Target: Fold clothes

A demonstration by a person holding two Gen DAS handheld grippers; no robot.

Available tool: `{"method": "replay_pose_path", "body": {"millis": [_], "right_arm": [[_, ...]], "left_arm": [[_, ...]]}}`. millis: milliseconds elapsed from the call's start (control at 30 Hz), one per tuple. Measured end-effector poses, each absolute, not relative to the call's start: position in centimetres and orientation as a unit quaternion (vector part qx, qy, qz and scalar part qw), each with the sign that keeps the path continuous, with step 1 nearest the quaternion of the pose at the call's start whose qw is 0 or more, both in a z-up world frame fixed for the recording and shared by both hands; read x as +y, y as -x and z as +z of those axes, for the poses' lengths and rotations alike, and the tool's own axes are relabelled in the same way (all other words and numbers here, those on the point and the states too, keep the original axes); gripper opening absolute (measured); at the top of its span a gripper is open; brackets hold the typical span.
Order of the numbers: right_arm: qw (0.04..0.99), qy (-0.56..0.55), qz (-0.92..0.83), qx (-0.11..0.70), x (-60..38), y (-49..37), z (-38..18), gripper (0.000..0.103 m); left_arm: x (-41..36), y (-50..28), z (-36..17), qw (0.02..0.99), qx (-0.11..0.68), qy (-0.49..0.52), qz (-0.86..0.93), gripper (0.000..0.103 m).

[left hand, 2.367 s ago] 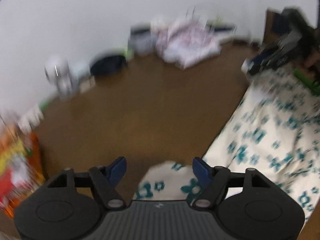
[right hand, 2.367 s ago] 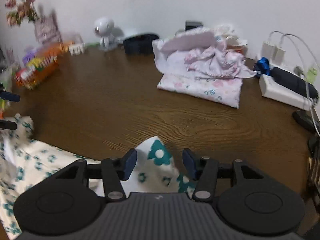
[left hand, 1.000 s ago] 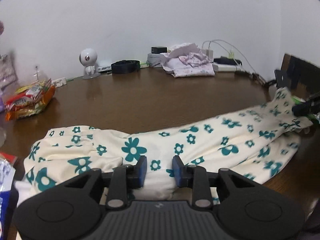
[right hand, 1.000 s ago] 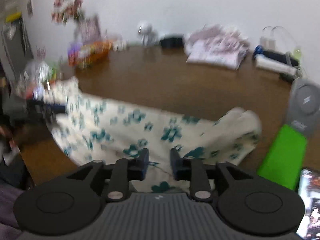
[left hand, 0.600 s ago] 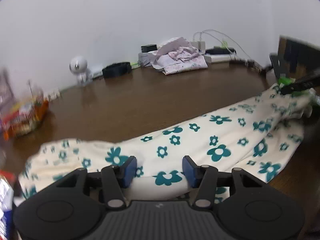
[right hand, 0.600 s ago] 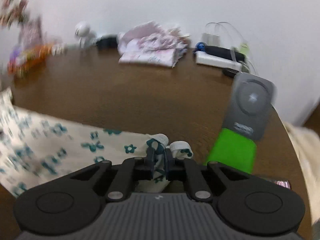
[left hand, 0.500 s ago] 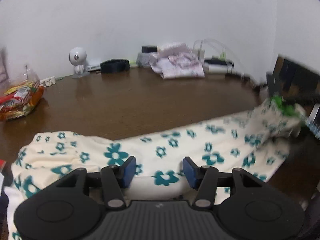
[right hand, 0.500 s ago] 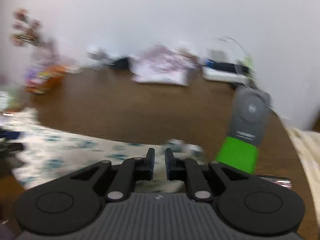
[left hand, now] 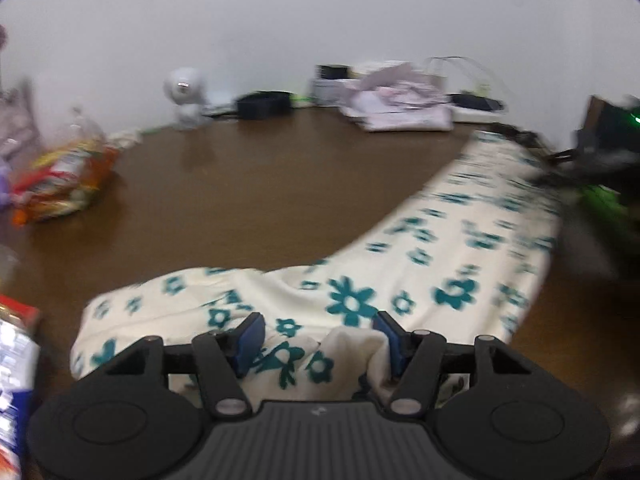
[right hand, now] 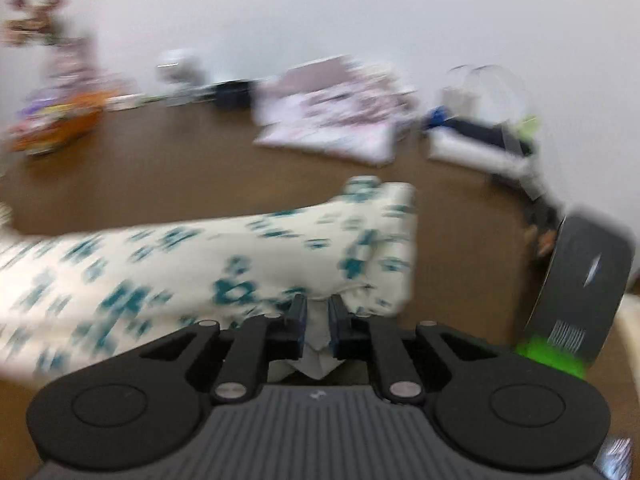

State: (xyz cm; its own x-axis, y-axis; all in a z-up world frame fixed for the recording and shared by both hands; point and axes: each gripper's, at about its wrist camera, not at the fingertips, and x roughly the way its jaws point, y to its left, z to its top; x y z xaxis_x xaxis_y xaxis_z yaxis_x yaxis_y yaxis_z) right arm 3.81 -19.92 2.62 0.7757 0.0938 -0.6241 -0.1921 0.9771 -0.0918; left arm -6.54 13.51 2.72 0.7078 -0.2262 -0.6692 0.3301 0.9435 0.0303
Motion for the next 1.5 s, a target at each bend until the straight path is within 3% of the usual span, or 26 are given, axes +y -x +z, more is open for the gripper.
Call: {"method": "replay_pose_path", "body": {"millis": [100,233,300,333,467,633,800,933,967,1033,1133,1200,1267,1333,1367,1400,1467,1500], "right_arm": [[0.946,0.059,0.096,0.305,-19.1,-3.1,4.8,0.015],[0.922,0.045,0.174,0.342,-17.0,0.1,4.3,0.029],[0.916,0.038,0.162,0.364,-16.7,-0.4,2.4,0.028],[0.914,0.034,0.157,0.373,-16.6,-0.6,1.7,0.028],[0.917,0.011,0.153,0.367,-16.9,-3.0,1.5,0.028],[0.914,-0.001,0.155,0.374,-13.6,-7.5,1.2,0.028],[0.900,0.033,0.214,0.379,-6.3,-10.7,1.1,0.028],[0.891,0.033,0.223,0.393,-2.6,-16.2,1.3,0.028],[0.888,0.025,0.213,0.407,-2.3,-17.6,1.7,0.022],[0.888,0.002,0.210,0.409,-2.6,-18.6,3.4,0.020],[0.892,-0.032,0.269,0.362,-5.2,-13.9,6.8,0.026],[0.886,-0.032,0.300,0.352,-7.0,-9.6,6.9,0.039],[0.882,-0.003,0.304,0.361,-7.6,-6.2,5.3,0.039],[0.879,0.010,0.292,0.376,-7.9,-4.0,3.4,0.039],[0.878,0.015,0.288,0.382,-7.8,-3.1,2.7,0.039],[0.876,0.026,0.290,0.384,-7.5,-2.4,2.1,0.037],[0.870,0.051,0.299,0.389,-6.7,-2.3,1.2,0.018],[0.875,0.075,0.296,0.377,-6.1,-2.4,0.9,0.015]], "left_arm": [[13.5,8.3,3.8,0.926,0.329,-0.092,-0.164,0.056],[16.2,6.6,4.7,0.934,0.308,-0.086,-0.156,0.071],[16.3,4.7,4.1,0.933,0.297,-0.112,-0.169,0.070],[16.1,3.7,3.6,0.929,0.304,-0.115,-0.177,0.067],[15.2,3.0,2.3,0.910,0.346,-0.116,-0.196,0.035],[15.3,9.1,1.6,0.916,0.333,-0.125,-0.185,0.025],[16.2,12.7,2.0,0.921,0.356,-0.047,-0.153,0.025],[15.6,11.3,2.4,0.924,0.367,0.020,-0.106,0.025],[15.4,10.7,2.5,0.924,0.369,0.038,-0.093,0.024],[15.6,10.4,3.3,0.926,0.358,0.065,-0.098,0.026],[17.6,10.3,4.7,0.935,0.320,0.098,-0.117,0.050],[18.2,8.8,4.3,0.933,0.332,0.080,-0.113,0.049],[17.9,7.0,3.6,0.926,0.355,0.062,-0.114,0.048],[17.1,6.0,2.7,0.918,0.372,0.045,-0.128,0.041],[16.7,5.7,2.4,0.916,0.377,0.039,-0.135,0.027],[16.2,5.8,2.2,0.915,0.377,0.034,-0.138,0.023],[15.5,6.1,2.0,0.918,0.373,0.023,-0.136,0.016],[15.3,6.2,2.0,0.918,0.374,0.022,-0.133,0.015]]}}
